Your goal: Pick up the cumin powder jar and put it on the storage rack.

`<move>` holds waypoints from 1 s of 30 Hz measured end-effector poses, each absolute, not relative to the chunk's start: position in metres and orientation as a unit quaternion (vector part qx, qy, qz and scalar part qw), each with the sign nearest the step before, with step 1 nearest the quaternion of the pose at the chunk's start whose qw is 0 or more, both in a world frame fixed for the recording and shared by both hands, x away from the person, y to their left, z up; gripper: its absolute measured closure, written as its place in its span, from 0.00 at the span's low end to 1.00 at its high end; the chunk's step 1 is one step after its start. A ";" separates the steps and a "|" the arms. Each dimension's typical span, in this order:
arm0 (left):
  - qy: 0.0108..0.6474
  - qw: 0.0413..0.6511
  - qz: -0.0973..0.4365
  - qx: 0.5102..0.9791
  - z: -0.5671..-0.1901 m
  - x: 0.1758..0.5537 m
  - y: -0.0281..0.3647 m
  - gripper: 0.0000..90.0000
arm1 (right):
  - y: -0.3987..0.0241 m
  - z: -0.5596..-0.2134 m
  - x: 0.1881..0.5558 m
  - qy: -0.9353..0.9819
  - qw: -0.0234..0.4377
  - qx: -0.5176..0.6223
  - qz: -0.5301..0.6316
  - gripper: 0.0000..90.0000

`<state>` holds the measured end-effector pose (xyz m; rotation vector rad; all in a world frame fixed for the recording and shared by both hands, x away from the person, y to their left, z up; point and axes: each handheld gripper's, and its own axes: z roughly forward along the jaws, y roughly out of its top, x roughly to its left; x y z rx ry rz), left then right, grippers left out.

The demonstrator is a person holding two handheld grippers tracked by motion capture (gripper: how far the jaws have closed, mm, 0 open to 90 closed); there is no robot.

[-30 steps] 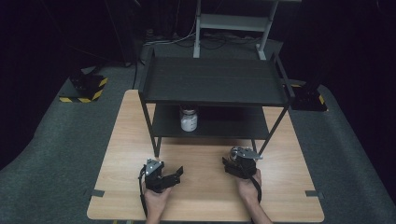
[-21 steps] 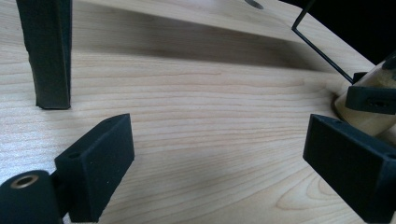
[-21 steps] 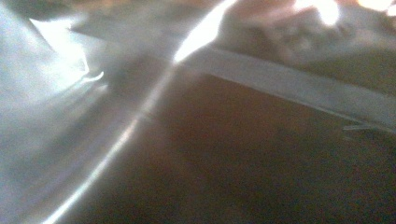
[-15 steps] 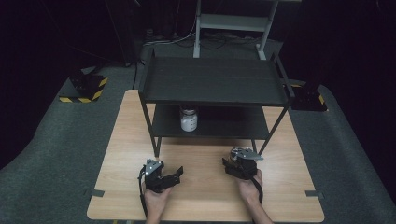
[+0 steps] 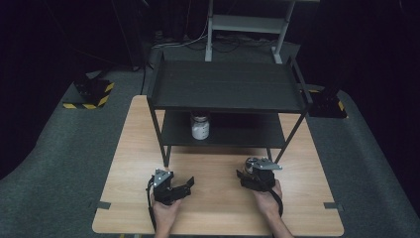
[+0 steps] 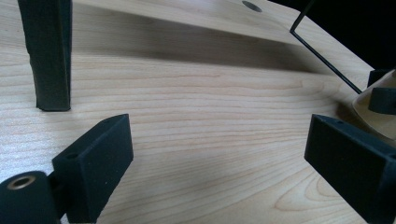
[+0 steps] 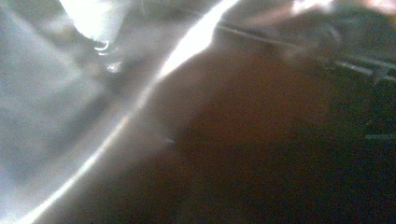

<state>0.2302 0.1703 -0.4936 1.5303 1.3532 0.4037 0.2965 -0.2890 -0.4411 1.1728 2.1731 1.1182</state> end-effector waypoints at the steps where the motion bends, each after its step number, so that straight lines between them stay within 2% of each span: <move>1: 0.561 0.505 0.167 0.635 -0.494 0.230 0.170 0.09 | -0.290 -0.440 0.297 0.785 0.213 0.420 0.403 0.34; 30: 0.559 0.513 0.166 0.631 -0.496 0.229 0.172 0.08 | -0.304 -0.397 0.292 0.802 0.180 0.368 0.434 0.34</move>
